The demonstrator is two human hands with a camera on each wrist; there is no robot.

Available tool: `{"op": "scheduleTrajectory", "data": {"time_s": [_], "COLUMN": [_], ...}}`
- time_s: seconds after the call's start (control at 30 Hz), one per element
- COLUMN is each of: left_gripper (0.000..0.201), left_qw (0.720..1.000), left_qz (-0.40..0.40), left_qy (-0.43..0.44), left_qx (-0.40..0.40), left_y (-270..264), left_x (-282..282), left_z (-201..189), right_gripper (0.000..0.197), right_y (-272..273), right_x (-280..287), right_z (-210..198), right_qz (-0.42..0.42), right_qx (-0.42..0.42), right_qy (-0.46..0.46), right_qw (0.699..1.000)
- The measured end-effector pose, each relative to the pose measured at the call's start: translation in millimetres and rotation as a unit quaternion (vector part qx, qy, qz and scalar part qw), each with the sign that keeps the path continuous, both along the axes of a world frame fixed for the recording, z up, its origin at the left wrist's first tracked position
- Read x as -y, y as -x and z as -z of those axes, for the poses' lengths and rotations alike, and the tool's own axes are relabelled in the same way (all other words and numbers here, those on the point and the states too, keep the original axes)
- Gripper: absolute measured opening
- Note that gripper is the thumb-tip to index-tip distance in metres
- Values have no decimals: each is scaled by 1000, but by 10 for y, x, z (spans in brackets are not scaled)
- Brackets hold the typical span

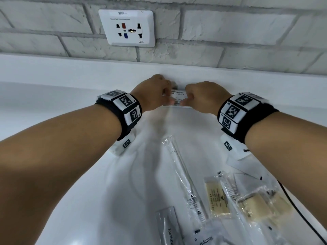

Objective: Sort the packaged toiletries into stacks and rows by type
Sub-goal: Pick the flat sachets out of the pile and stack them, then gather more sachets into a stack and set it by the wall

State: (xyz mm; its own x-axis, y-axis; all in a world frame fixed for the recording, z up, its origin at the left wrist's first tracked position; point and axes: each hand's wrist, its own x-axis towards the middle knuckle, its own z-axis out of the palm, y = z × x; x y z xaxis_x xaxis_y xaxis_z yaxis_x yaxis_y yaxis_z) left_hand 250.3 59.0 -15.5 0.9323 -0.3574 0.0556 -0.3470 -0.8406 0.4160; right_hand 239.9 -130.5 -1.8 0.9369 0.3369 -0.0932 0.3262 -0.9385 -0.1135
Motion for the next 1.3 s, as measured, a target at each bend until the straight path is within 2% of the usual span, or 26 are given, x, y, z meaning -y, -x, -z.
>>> {"op": "scheduleTrajectory", "data": {"time_s": [0.13, 0.3, 0.53, 0.67, 0.83, 1.13, 1.3], "left_gripper": [24, 43, 35, 38, 37, 38, 44], "left_qw": [1000, 1000, 999, 999, 999, 998, 994], "left_qz": [-5, -1, 2, 6, -2, -33, -78], "left_qy": [0, -14, -26, -17, -19, 48, 72], "left_qx": [0, -13, 40, 38, 32, -5, 3], "left_y": [-20, 11, 0, -9, -31, -7, 101], "left_x": [0, 21, 8, 1, 6, -33, -121], "left_z": [13, 5, 47, 55, 63, 28, -86], "right_gripper": [25, 37, 28, 34, 28, 43, 51], "right_y": [-7, -1, -28, 20, -9, -1, 75], "right_x": [13, 15, 62, 33, -2, 21, 208], "right_z": [19, 45, 97, 84, 101, 90, -141], "right_qz": [6, 32, 9, 1, 2, 1, 19], "right_qx": [10, 24, 33, 23, 28, 16, 7], "right_qy": [-8, -49, -60, -79, -46, -30, -40], "right_qw": [1000, 998, 998, 997, 999, 999, 999]}}
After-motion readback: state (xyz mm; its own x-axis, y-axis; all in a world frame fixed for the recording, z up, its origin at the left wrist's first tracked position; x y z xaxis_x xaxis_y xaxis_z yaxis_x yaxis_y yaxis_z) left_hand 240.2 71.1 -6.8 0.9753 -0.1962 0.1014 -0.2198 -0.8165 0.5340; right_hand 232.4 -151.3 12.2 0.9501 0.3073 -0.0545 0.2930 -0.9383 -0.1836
